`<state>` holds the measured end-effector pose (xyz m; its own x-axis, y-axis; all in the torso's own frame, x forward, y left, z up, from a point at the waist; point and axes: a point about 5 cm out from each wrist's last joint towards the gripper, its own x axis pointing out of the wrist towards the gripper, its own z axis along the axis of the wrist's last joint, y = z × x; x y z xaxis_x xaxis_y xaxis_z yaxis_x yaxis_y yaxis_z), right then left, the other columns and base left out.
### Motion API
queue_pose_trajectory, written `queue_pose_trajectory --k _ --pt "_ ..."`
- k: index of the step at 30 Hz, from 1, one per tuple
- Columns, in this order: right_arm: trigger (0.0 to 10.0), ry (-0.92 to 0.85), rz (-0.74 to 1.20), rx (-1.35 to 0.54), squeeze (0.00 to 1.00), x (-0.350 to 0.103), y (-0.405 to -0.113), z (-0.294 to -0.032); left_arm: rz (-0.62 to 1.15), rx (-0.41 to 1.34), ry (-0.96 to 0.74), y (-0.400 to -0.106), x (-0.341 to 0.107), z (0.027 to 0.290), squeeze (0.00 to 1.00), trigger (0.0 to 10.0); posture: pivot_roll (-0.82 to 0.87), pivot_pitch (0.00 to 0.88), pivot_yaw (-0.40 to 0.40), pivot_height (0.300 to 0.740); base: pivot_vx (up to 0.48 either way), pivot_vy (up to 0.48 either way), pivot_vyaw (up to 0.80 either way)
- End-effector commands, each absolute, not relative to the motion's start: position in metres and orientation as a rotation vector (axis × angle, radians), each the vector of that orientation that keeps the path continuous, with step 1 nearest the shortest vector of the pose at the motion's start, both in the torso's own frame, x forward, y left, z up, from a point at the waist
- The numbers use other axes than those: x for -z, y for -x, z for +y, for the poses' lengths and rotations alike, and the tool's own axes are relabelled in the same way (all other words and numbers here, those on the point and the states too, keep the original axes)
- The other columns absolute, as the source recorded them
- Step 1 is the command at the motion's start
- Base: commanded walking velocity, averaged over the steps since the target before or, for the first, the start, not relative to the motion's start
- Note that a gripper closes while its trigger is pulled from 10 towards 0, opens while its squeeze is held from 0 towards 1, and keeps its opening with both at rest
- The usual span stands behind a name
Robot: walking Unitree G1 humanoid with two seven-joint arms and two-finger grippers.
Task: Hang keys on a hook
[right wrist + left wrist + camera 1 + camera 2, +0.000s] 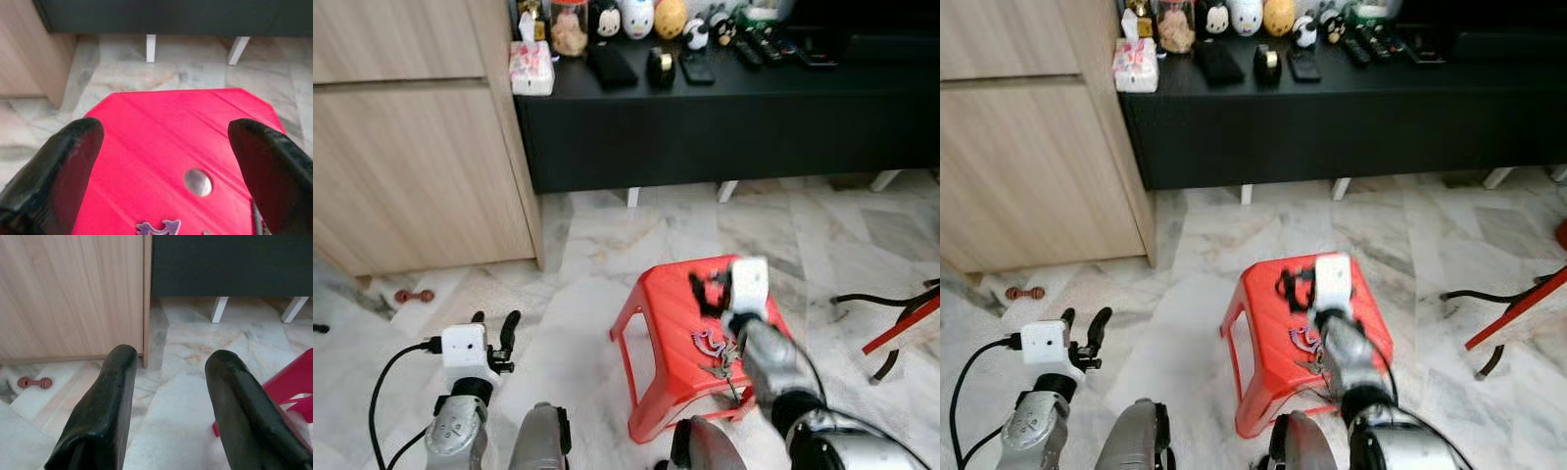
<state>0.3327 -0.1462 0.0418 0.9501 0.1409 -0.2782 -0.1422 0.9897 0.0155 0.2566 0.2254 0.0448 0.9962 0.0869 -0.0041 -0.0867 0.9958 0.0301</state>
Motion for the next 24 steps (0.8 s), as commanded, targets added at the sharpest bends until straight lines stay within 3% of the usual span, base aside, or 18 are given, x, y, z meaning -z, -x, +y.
queue_pose_trajectory --k 1,8,24 --pt "10.0 -0.007 0.260 -0.127 0.00 -0.047 -0.336 -0.153 0.034 -0.091 -0.007 -0.254 -0.039 0.223 0.00 10.0 0.16 0.169 -0.127 0.635 0.000 0.000 0.00" --pt "10.0 0.096 0.477 -0.233 0.00 -0.016 -0.316 -0.147 0.054 -0.099 -0.002 -0.251 -0.036 0.223 0.00 10.0 0.15 0.176 -0.127 0.635 0.000 0.000 0.00" --pt "10.0 0.163 0.693 -0.251 0.00 0.009 -0.297 -0.141 0.113 -0.093 0.006 -0.241 -0.028 0.218 0.00 10.0 0.13 0.197 -0.138 0.635 0.000 0.000 0.00"
